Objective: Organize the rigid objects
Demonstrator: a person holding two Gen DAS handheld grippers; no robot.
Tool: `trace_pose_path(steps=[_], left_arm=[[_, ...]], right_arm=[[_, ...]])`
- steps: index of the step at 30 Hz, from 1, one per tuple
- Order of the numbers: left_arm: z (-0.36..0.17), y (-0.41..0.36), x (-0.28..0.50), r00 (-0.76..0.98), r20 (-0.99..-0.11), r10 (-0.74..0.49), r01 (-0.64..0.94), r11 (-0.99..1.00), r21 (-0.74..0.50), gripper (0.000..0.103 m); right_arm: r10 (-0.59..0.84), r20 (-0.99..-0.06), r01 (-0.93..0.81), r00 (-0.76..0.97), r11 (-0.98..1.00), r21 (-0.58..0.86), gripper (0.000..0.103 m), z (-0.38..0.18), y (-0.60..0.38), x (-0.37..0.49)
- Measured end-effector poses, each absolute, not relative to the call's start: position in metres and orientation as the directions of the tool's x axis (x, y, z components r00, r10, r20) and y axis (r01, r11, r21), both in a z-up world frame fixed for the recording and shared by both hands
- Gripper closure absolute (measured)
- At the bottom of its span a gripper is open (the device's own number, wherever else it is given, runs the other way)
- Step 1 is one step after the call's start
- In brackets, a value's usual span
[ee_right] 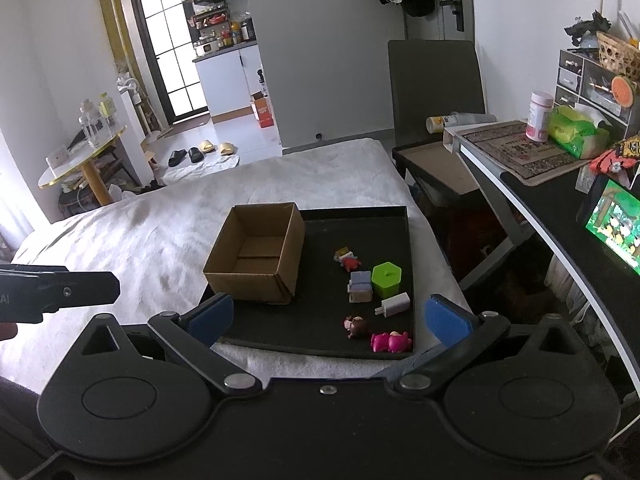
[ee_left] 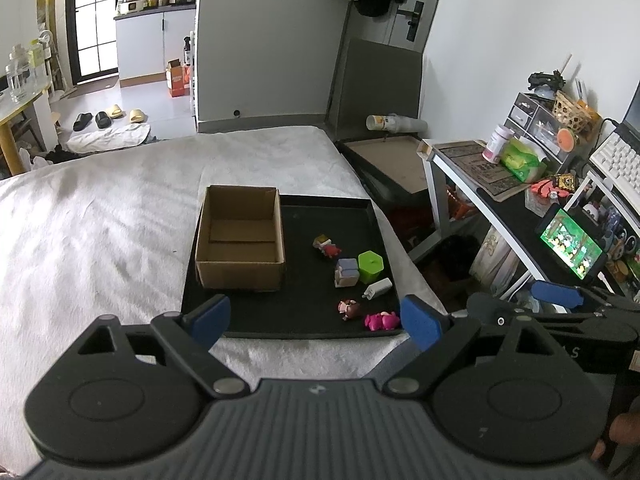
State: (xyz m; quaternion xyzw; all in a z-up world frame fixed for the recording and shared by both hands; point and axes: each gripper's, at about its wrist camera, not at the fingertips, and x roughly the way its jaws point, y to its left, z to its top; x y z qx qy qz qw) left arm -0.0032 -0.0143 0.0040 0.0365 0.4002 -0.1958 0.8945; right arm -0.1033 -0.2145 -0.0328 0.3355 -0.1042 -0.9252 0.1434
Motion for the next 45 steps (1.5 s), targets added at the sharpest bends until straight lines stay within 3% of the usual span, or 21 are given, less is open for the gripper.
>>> trace_pose_path(steps=[28, 29, 38, 45], left_arm=[[0.001, -0.014, -0.004, 0.534, -0.729, -0.429, 0.53, 0.841, -0.107, 0.012], [0.001, -0.014, -0.004, 0.533, -0.728, -0.43, 0.533, 0.84, -0.106, 0.012], [0.004, -0.013, 0.0, 0.473, -0.737, -0.484, 0.615, 0.78, -0.118, 0.012], [0.011, -0.007, 0.025, 0.448, -0.758, -0.474, 0.578, 0.801, -0.159, 0.012]], right_arm=[[-0.249, -0.589, 0.085, -0.769, -0.952, 0.293, 0.0, -0.03, -0.216, -0.103], [-0.06, -0.582, -0.148, -0.811, -0.941, 0.304, 0.0, -0.031, -0.217, -0.104], [-0.003, -0.586, -0.216, -0.81, -0.928, 0.303, 0.0, -0.032, -0.218, -0.106], [0.073, -0.578, -0.296, -0.813, -0.906, 0.303, 0.0, -0.033, -0.216, -0.111]])
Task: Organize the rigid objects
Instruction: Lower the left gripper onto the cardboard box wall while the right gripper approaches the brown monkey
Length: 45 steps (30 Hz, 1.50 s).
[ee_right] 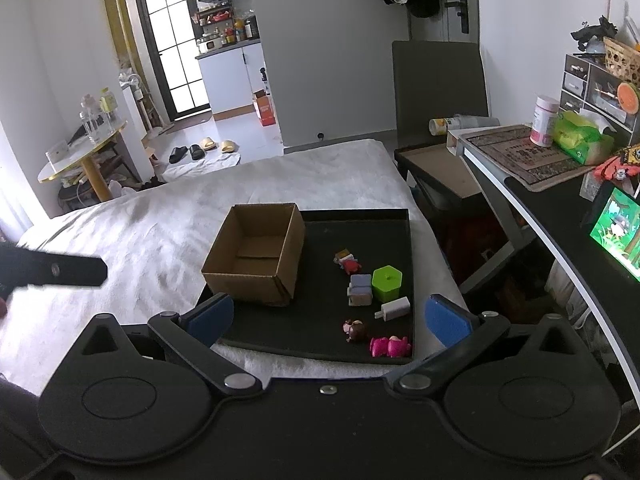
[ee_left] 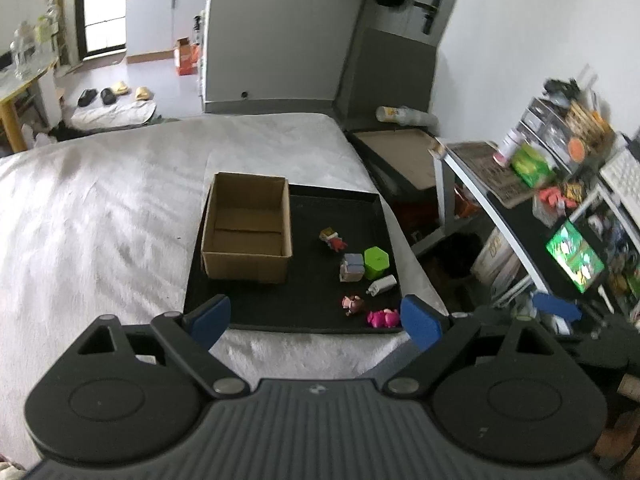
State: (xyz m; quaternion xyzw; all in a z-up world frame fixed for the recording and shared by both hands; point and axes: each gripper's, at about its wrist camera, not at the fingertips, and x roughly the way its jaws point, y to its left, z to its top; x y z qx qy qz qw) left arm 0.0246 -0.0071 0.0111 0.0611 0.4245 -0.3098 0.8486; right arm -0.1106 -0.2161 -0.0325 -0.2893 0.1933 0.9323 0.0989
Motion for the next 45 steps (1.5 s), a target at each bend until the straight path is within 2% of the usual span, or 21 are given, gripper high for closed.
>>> trace_pose_path(steps=[7, 14, 20, 35, 45], left_arm=[[0.017, -0.013, 0.042, 0.486, -0.745, -0.456, 0.577, 0.808, -0.118, 0.012], [0.002, -0.023, 0.069, 0.468, -0.779, -0.417, 0.558, 0.823, -0.105, 0.012], [-0.015, -0.025, 0.099, 0.412, -0.818, -0.402, 0.508, 0.846, -0.16, 0.012], [-0.039, -0.044, 0.154, 0.414, -0.816, -0.403, 0.473, 0.861, -0.185, 0.012], [-0.086, -0.044, 0.189, 0.392, -0.845, -0.363, 0.414, 0.89, -0.19, 0.014]], right_arm=[[0.066, -0.574, -0.304, -0.816, -0.893, 0.331, 0.0, -0.041, -0.208, -0.121], [0.061, -0.584, -0.336, -0.81, -0.864, 0.375, 0.0, -0.055, -0.193, -0.13], [0.074, -0.6, -0.373, -0.797, -0.841, 0.392, 0.0, -0.072, -0.179, -0.141], [0.126, -0.644, -0.484, -0.754, -0.77, 0.415, 0.0, -0.11, -0.151, -0.17], [0.135, -0.678, -0.559, -0.723, -0.691, 0.458, 0.009, -0.143, -0.129, -0.184]])
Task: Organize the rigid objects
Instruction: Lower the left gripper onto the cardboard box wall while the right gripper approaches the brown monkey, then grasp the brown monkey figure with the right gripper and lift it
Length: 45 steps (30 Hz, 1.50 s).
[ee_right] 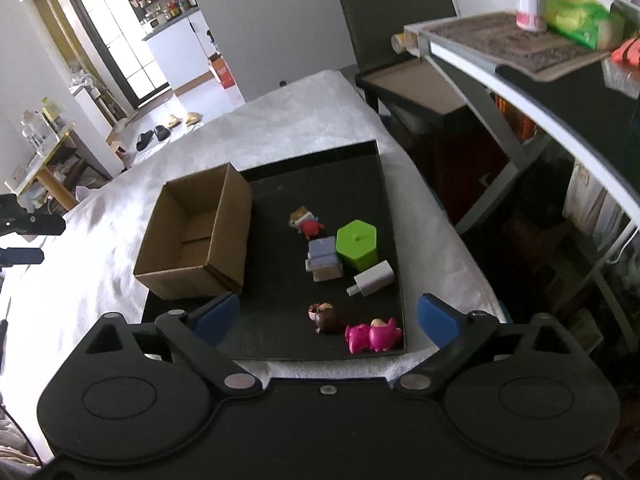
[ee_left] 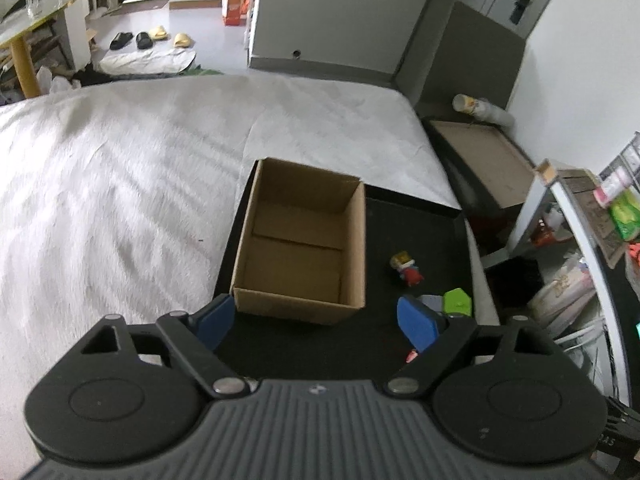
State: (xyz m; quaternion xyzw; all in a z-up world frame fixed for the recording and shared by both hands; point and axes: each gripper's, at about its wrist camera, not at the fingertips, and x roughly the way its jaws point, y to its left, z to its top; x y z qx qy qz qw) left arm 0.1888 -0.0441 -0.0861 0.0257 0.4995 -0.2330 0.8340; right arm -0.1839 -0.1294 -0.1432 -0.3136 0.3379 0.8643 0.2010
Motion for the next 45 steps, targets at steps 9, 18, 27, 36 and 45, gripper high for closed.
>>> trace_pose_path(steps=[9, 18, 27, 36, 45], left_arm=[[-0.118, -0.037, 0.214, 0.382, -0.86, -0.338, 0.357, 0.912, -0.2, 0.016], [-0.152, -0.026, 0.241, 0.378, -0.856, -0.352, 0.275, 0.926, -0.26, 0.031], [-0.184, -0.02, 0.244, 0.381, -0.86, -0.339, 0.176, 0.94, -0.293, 0.042], [-0.207, -0.014, 0.25, 0.363, -0.862, -0.355, 0.145, 0.935, -0.324, 0.054], [-0.221, -0.01, 0.269, 0.383, -0.857, -0.343, 0.07, 0.937, -0.343, 0.064]], right_arm=[[0.1, -0.721, -0.596, -0.685, -0.646, 0.477, 0.019, -0.171, -0.115, -0.201], [0.114, -0.752, -0.65, -0.649, -0.598, 0.47, 0.025, -0.185, -0.102, -0.218], [0.104, -0.78, -0.696, -0.617, -0.535, 0.479, 0.027, -0.2, -0.093, -0.234], [0.06, -0.808, -0.733, -0.586, -0.464, 0.497, 0.039, -0.224, -0.092, -0.259], [0.008, -0.829, -0.766, -0.559, -0.389, 0.513, 0.05, -0.244, -0.094, -0.283]])
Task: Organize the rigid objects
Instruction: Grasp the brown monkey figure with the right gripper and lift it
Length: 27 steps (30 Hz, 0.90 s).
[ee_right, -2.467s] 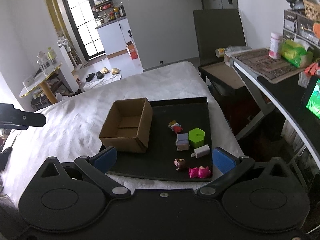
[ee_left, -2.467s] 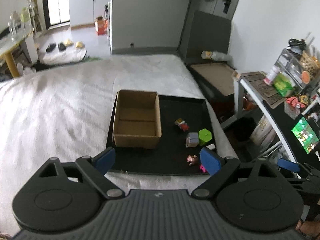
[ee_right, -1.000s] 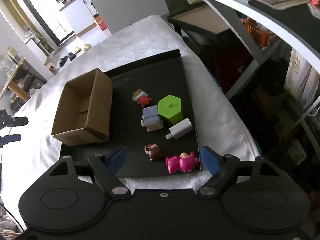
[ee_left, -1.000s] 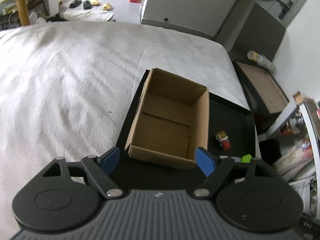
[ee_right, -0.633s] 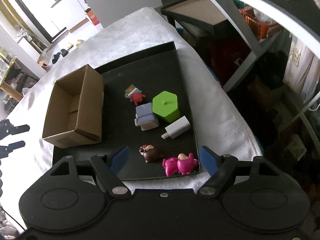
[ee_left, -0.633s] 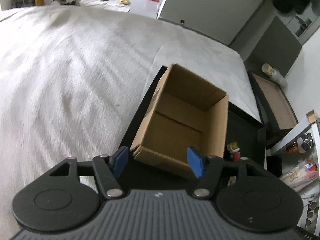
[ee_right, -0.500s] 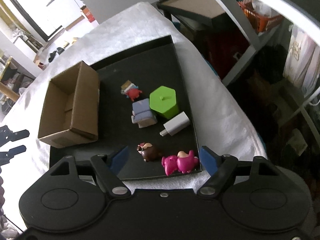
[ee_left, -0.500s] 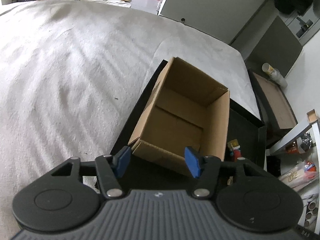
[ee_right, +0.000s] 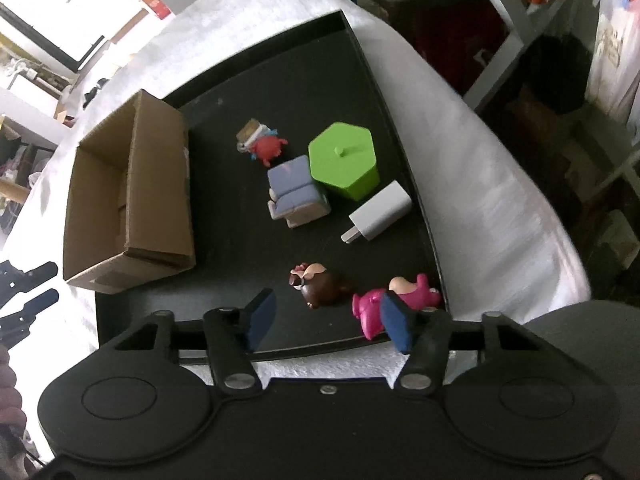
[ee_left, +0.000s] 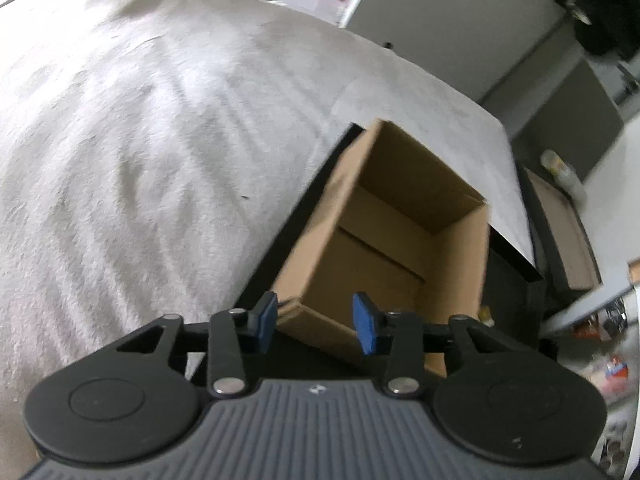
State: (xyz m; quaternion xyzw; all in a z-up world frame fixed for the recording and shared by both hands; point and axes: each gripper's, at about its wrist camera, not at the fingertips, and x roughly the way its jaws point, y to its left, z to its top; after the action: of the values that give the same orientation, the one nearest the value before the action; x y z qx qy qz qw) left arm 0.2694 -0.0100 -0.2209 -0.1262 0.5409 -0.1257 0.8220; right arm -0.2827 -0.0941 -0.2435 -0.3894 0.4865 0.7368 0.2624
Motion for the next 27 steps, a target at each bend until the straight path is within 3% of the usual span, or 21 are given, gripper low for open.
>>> trace_pose_path(steps=[9, 15, 25, 27], left_arm=[[-0.239, -0.005, 0.283, 0.382, -0.865, -0.325, 0.02, 0.939, -0.344, 0.067], [-0.25, -0.007, 0.283, 0.373, -0.871, -0.32, 0.014, 0.941, -0.339, 0.076], [-0.259, -0.013, 0.284, 0.386, -0.87, -0.306, 0.01, 0.945, -0.328, 0.077], [-0.258, -0.015, 0.283, 0.388, -0.869, -0.307, 0.022, 0.946, -0.324, 0.083]], right_arm=[[-0.006, -0.835, -0.782, -0.55, -0.347, 0.518, 0.053, -0.257, -0.09, -0.307], [-0.009, -0.86, -0.784, -0.51, -0.407, 0.469, 0.053, -0.27, -0.097, -0.331], [0.037, -0.889, -0.809, -0.456, -0.434, 0.397, 0.052, -0.289, -0.104, -0.349], [0.05, -0.889, -0.814, -0.454, -0.429, 0.391, 0.053, -0.293, -0.104, -0.353]])
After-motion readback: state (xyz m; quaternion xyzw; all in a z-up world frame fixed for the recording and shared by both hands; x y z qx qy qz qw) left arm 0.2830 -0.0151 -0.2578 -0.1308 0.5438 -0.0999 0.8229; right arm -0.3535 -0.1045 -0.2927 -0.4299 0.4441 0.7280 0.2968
